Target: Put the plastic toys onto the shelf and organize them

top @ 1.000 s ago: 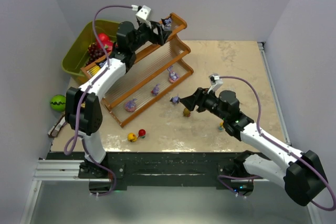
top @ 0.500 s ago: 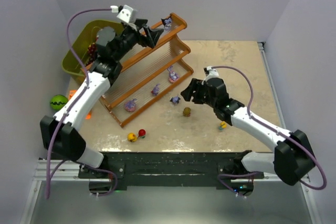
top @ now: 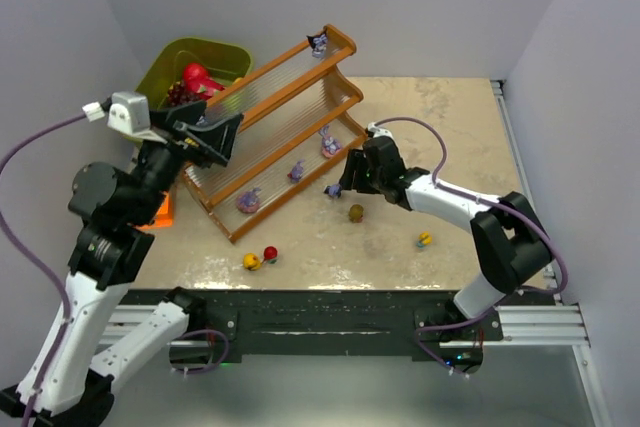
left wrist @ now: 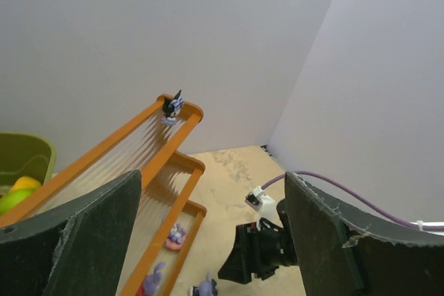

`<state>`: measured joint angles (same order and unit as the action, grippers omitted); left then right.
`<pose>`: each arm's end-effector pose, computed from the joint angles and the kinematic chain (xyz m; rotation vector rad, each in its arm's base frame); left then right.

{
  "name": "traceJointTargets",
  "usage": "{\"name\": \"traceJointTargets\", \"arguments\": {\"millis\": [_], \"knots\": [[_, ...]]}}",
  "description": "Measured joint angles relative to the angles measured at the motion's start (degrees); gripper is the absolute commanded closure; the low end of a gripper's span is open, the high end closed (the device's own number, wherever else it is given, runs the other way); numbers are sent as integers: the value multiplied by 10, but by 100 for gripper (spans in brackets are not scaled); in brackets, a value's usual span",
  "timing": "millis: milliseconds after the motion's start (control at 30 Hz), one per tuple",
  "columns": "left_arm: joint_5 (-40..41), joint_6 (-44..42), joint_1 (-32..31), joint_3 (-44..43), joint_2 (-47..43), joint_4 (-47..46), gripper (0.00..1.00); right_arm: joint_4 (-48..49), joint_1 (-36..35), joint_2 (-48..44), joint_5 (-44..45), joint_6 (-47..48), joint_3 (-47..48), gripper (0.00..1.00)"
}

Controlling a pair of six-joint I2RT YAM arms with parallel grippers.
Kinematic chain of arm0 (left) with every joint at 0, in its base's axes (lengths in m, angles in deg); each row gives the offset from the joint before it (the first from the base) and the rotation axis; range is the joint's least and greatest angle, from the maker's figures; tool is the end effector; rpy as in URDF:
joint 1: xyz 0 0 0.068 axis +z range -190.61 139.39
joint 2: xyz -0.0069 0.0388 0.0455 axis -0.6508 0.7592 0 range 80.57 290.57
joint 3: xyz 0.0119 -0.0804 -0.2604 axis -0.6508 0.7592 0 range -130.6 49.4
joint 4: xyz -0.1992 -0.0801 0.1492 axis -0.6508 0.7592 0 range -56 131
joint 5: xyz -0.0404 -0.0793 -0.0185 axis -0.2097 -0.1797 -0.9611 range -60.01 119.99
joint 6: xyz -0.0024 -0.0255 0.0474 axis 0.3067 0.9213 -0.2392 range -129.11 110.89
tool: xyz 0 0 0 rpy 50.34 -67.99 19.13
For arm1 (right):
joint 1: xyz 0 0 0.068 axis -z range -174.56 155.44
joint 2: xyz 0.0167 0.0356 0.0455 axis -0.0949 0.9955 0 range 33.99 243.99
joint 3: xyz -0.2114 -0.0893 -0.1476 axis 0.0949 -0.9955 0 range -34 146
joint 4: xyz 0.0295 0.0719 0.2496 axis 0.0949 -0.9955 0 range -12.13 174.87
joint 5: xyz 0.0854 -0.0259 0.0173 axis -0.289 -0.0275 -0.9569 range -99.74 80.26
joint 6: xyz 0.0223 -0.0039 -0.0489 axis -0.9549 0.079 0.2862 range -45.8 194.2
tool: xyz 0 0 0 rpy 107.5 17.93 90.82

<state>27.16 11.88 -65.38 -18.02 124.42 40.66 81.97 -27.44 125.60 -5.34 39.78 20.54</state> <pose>0.1218 -0.0581 0.4813 0.0867 1.3066 -0.7164 0.2896 0.1839 0.2074 0.0726 2.3214 0.5263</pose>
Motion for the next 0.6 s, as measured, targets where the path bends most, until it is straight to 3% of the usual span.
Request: {"name": "traceJointTargets", "arguments": {"millis": [333,600], "knots": [[48,36,0,101,-182,179,10,37,0,40,-31,-17,-4,40],[99,49,0,117,-293,243,10,66,0,72,-43,-56,-5,42]]}}
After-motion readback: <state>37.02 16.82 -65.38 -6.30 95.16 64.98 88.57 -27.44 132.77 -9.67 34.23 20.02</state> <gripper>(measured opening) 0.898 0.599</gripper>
